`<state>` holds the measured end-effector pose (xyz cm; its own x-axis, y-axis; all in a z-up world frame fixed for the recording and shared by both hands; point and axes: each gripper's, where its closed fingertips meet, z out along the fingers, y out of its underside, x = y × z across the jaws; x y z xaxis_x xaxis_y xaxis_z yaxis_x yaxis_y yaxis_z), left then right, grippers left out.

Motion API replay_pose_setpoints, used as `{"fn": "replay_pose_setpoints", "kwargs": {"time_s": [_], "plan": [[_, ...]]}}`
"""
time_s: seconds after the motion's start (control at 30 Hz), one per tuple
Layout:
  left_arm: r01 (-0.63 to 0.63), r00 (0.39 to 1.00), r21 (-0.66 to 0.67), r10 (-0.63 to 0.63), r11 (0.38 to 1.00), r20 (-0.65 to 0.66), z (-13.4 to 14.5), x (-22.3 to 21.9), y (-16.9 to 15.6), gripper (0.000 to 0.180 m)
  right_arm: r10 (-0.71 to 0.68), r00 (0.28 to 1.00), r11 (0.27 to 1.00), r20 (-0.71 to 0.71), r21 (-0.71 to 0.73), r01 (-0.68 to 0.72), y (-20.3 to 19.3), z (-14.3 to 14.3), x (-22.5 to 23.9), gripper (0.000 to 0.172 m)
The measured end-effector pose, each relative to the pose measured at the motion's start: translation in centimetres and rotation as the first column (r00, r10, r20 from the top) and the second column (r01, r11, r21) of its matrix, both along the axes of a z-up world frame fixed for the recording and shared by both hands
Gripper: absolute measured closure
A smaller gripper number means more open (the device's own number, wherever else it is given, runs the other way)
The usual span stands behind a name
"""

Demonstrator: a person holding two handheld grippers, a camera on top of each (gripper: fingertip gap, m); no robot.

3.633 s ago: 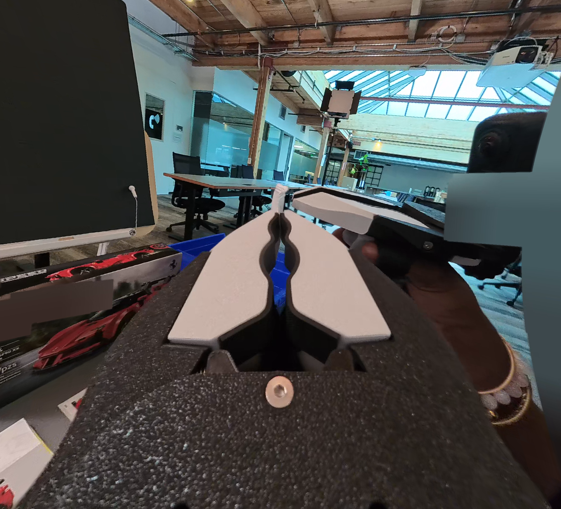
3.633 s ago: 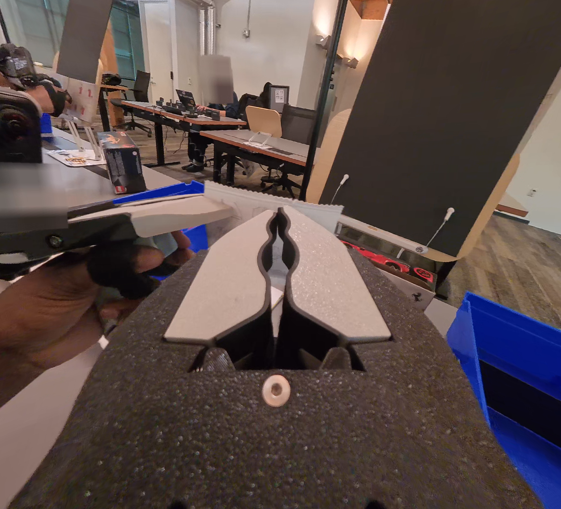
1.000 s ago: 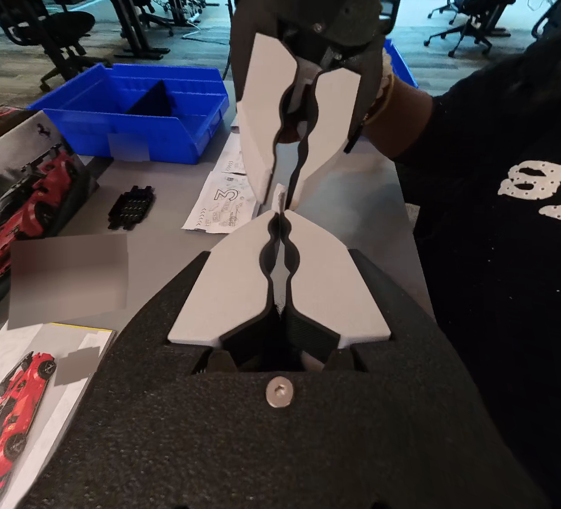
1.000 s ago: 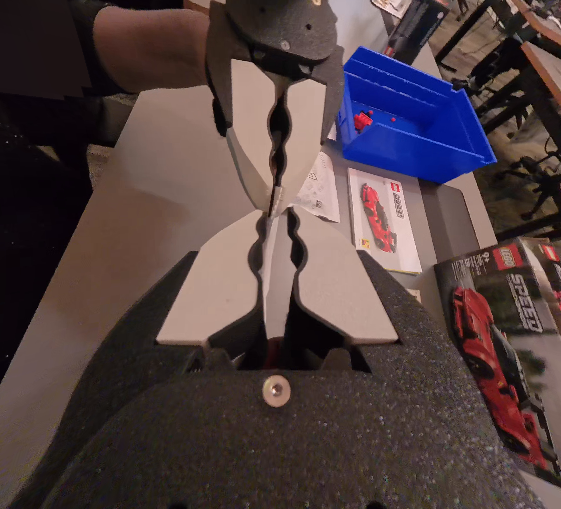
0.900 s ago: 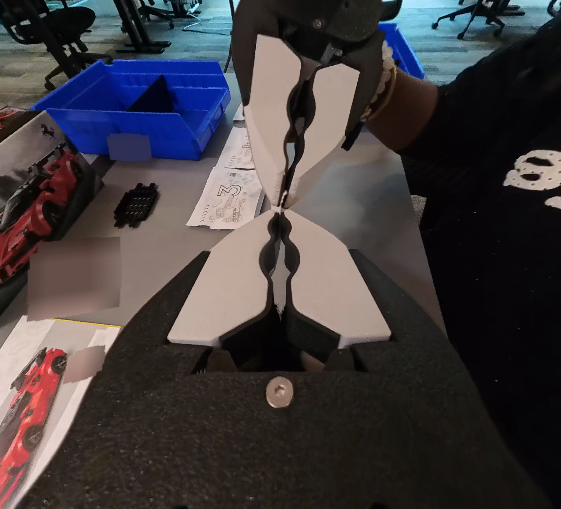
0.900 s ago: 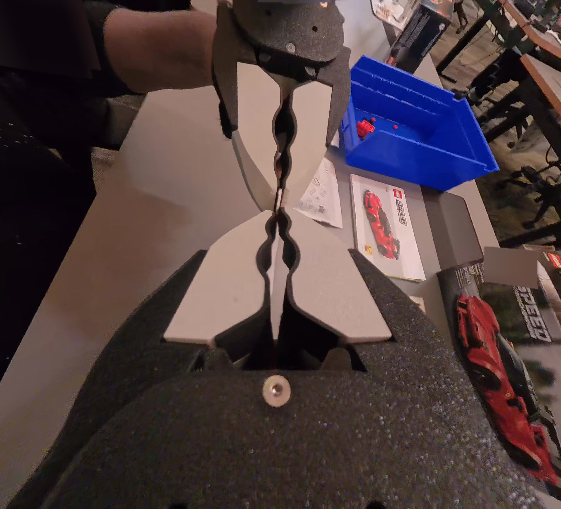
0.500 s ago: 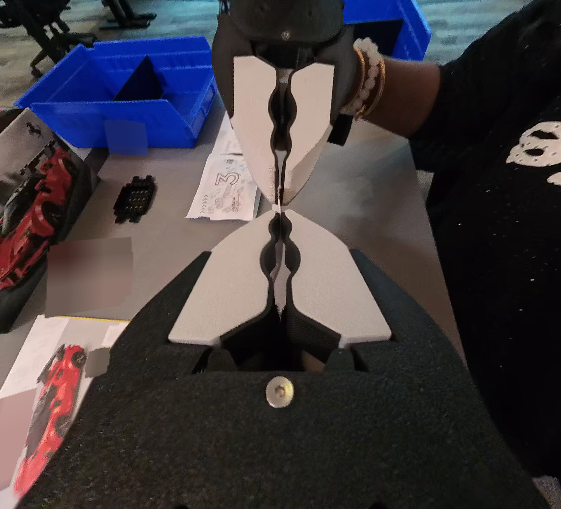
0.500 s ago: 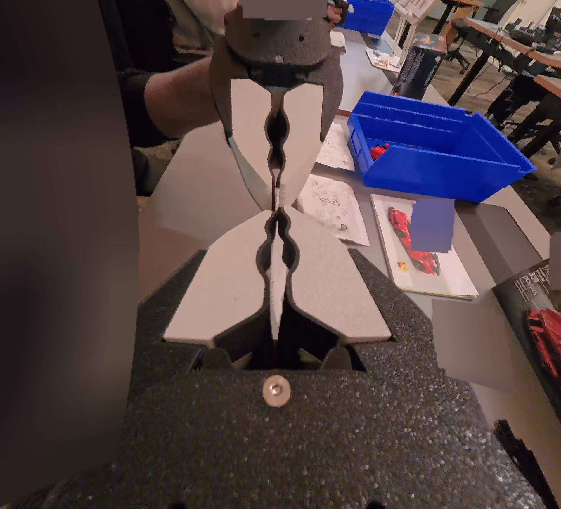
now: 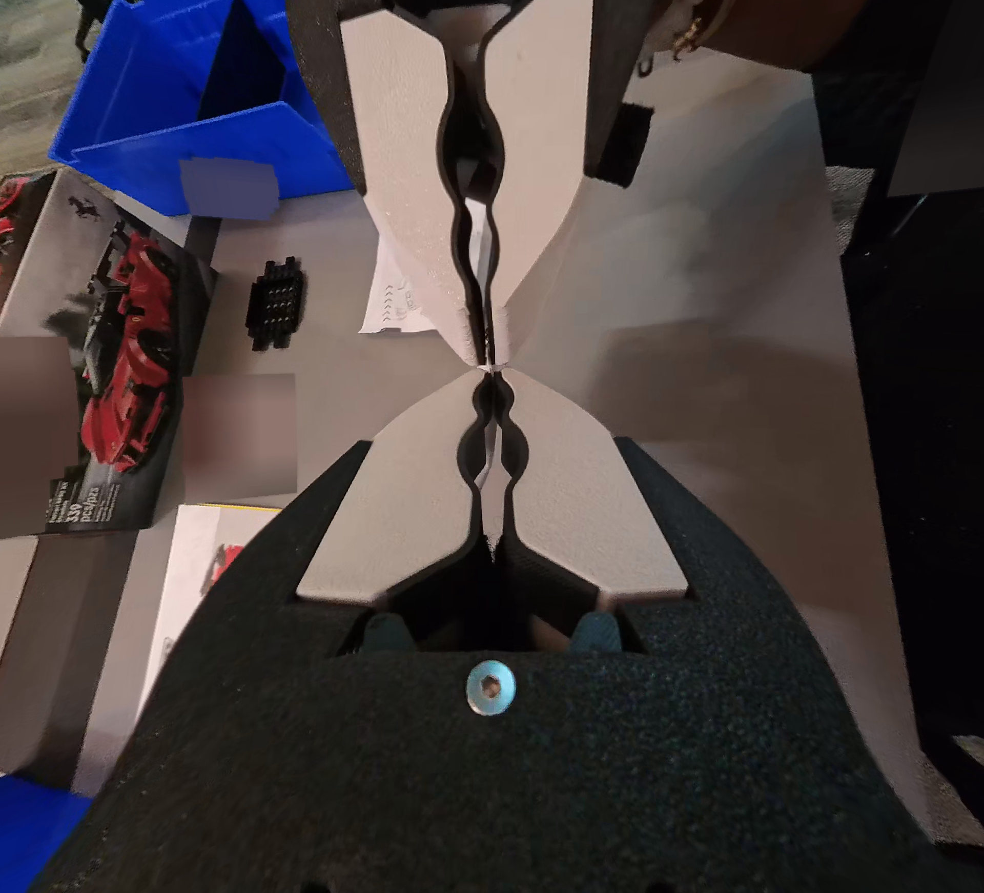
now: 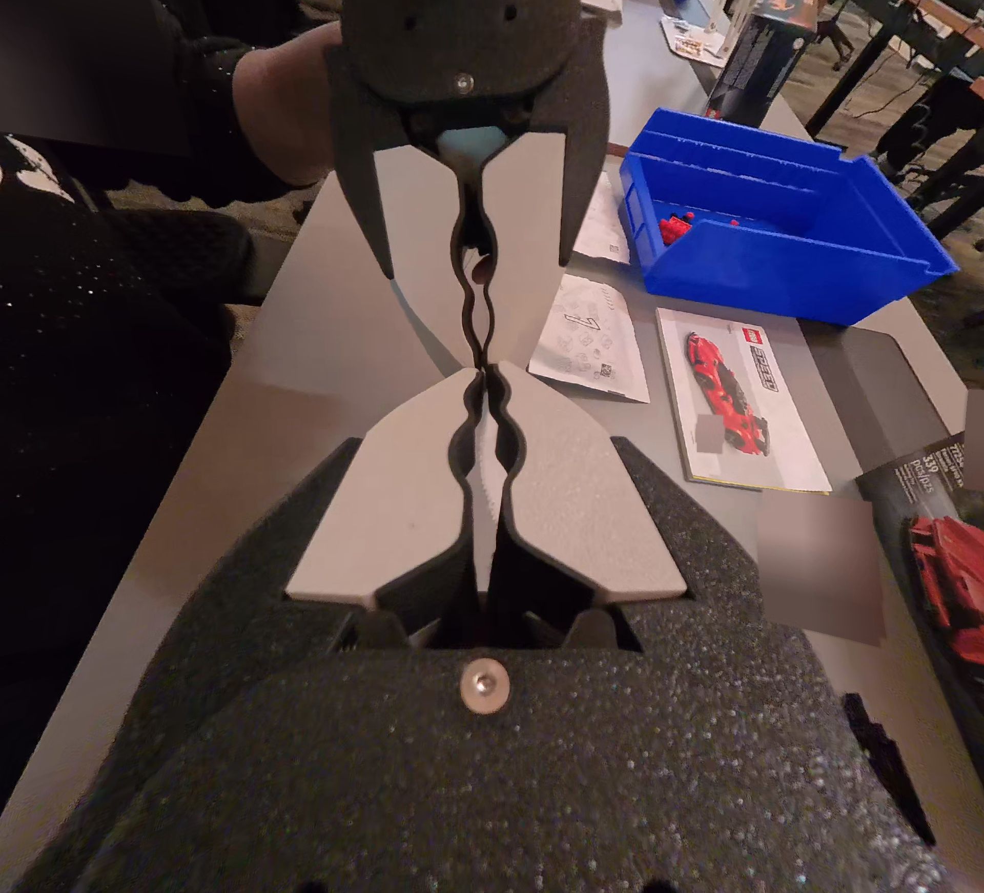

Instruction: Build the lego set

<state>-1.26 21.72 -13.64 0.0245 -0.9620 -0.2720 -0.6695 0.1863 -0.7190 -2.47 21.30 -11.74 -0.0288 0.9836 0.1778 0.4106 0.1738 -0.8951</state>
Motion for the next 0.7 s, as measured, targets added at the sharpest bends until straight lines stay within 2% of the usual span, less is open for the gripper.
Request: {"fn": "replay_pose_setpoints", "kwargs": {"time_s": [0.03,0.2,0.47,0.6,0.7], "plan": [[-0.005,1.000,0.017,0.005,1.000,-0.014,-0.1,0.0,0.1,0.180,-0.014,1.000,1.000,0.002,-0.004,0.014,0.1,-0.2,0.1,0.169],[-0.034,0.998,0.133,0.041,0.990,-0.049,-0.1,-0.1,0.7,0.180,-0.088,0.996,0.995,-0.023,-0.051,0.087,0.6,-0.6,0.2,0.171],[-0.001,0.993,0.046,0.006,0.999,-0.120,-1.4,-0.1,0.1,0.180,-0.075,0.996,0.997,0.047,-0.029,0.077,-0.1,-1.7,0.2,0.168],[-0.001,0.991,0.067,0.009,0.998,-0.132,-1.3,-0.1,0.1,0.180,-0.072,0.997,0.990,0.013,-0.116,0.073,-0.1,-1.6,0.2,0.171],[-0.007,0.993,0.146,0.025,0.989,-0.120,-0.9,-0.1,0.6,0.180,-0.114,0.991,0.954,-0.072,-0.287,0.089,0.3,-1.2,0.1,0.172]]}}
